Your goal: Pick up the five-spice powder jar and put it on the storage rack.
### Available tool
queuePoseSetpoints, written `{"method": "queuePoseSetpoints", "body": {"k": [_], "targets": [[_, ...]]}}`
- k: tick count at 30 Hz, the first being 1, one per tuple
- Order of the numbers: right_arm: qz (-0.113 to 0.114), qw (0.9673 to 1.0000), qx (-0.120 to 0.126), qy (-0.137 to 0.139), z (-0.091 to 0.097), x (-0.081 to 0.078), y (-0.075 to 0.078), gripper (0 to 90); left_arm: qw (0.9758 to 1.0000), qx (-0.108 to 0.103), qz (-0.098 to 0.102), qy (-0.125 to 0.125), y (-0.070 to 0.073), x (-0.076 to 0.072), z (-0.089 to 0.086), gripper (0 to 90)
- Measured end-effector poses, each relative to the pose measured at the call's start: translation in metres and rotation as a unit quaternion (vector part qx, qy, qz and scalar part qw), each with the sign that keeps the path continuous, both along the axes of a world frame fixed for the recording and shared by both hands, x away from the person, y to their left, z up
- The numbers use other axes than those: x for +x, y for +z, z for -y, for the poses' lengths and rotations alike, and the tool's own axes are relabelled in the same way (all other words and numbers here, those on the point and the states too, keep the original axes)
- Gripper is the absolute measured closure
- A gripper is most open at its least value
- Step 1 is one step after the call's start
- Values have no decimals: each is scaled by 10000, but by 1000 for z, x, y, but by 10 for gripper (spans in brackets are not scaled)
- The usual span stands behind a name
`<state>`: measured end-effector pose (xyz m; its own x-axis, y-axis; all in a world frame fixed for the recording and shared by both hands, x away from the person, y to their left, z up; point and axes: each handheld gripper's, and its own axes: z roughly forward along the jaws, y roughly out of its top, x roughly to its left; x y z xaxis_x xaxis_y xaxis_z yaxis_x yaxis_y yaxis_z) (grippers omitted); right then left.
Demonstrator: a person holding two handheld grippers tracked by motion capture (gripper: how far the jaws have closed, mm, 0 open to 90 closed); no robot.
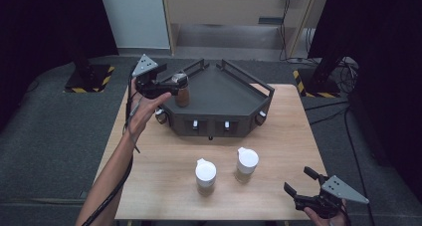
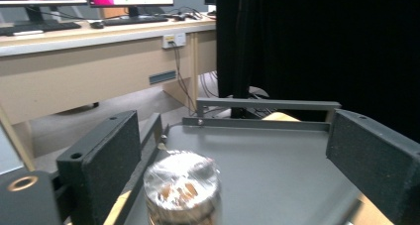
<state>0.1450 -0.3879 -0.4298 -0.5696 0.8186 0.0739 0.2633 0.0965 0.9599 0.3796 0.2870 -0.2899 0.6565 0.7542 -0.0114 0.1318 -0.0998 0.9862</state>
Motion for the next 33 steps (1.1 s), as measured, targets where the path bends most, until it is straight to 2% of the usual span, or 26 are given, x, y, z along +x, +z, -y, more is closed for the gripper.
{"method": "queuePoseSetpoints", "body": {"k": [5,13,19,23,29,33], "targets": [[8,10000,-3,10,0,0,0,61,9999,70,10,-105,3,-15,-12,26],[12,10000,14,49,0,1,0,49,9996,103,76,-251,-3,-41,-29,17],[9,10000,18,63,0,1,0,43,9989,229,180,-361,-7,-61,-39,15],[9,10000,28,69,0,1,0,40,9985,247,179,-452,-14,-73,-48,11],[-3,10000,20,89,-1,1,0,39,9982,361,198,-428,-25,-95,-58,10],[-2,9999,3,105,-1,2,0,39,9984,303,152,-447,-36,-106,-65,11]]}}
